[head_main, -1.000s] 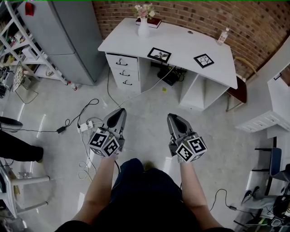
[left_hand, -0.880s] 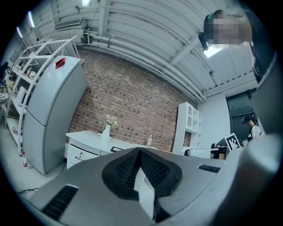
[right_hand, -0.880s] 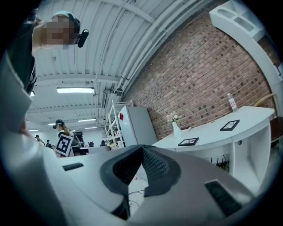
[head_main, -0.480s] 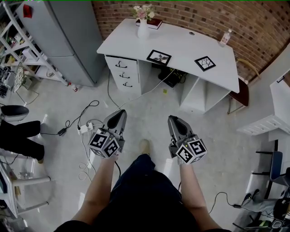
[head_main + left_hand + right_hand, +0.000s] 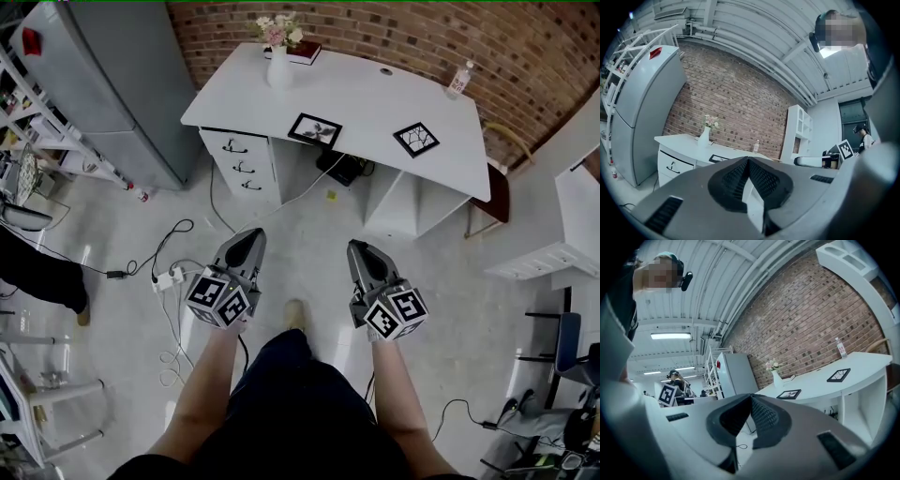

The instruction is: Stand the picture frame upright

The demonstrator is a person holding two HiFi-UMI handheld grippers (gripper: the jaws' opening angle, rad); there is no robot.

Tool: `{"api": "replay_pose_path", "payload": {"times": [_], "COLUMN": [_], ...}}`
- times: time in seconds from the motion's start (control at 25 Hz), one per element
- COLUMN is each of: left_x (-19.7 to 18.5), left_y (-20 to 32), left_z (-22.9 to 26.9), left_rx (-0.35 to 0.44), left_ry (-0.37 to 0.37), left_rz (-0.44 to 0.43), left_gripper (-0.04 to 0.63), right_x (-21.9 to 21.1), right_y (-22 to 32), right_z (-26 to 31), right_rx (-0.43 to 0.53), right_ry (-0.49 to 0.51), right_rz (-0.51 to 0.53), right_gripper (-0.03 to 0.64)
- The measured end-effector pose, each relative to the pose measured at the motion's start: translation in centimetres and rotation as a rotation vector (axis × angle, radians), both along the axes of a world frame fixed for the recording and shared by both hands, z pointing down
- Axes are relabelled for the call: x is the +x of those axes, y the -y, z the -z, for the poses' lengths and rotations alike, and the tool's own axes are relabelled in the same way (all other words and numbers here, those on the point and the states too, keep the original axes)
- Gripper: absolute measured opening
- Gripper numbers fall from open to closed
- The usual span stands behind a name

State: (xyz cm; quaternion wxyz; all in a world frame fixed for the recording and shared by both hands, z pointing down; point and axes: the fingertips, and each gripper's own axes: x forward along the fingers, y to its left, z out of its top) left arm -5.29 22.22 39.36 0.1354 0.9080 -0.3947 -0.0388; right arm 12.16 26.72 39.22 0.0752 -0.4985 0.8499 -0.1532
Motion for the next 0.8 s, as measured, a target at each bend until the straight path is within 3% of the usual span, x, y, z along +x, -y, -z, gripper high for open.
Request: {"api": "replay_pose_path", "payload": {"times": [0.8], "left_x": [5.2], "left_y": [15.4], "left_z": [-1.9], "left_rx": [-0.058], "left_ry": [-0.013], "left_rz": [-0.109], "left_gripper": [0.0], "right_x": [2.4], "right_y": [13.8], "right_z": [-3.2], "right_rx": [-0.093], "right_ry": [0.008], "right_rz": [-0.041], "right_gripper": [0.004]}}
